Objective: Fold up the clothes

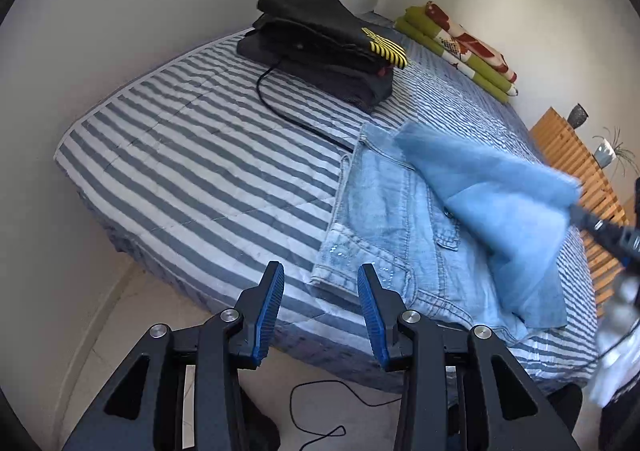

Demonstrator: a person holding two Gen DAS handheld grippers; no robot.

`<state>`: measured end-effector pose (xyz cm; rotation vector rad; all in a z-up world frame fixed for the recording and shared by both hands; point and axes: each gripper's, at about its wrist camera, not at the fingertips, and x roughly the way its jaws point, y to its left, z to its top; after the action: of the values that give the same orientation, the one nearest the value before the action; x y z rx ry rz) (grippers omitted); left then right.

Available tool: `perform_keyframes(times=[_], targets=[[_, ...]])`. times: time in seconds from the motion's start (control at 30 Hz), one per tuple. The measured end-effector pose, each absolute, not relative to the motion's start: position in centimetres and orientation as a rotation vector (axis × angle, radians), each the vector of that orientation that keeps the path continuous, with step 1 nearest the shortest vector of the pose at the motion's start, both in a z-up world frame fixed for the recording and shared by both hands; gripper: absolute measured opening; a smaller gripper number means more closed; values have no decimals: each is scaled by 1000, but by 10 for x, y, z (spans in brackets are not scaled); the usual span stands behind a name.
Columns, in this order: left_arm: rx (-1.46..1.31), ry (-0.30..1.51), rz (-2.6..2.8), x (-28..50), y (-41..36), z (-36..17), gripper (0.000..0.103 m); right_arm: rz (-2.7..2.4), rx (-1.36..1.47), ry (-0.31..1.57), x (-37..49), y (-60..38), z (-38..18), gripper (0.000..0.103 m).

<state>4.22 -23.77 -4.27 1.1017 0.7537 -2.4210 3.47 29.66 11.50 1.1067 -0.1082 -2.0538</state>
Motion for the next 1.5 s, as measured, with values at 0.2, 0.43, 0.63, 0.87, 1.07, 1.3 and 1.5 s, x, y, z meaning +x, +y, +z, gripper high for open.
perform_keyframes(times=[0.2,0.43,0.63,0.87,1.07,1.3,1.5], targets=[[1132,687,-2455,10,-214,-36,41,-2500,1029,-302,-1,518,157,7],[1240,598,-2487,-32,-178,-46,41,-3025,1139,-523,34,746,114,7],[1287,553,-2489,-46,-164,-47,41,-3206,1261,-768,69,841,69,0],[1335,488,-2532,-45,-138,-42,41,-3012,1351,-883,74,863,48,8],[1362,409,-2575,-50,-111,-36,42,-2811,1473,-1091,54,850,9,44],[1400,360,-2583,-61,-97,-37,42,-2555,1426,-1497,42,850,-37,46],[1450,378,-2540,-78,-98,-49,42,-2714,1391,-1291,9,836,-13,5]])
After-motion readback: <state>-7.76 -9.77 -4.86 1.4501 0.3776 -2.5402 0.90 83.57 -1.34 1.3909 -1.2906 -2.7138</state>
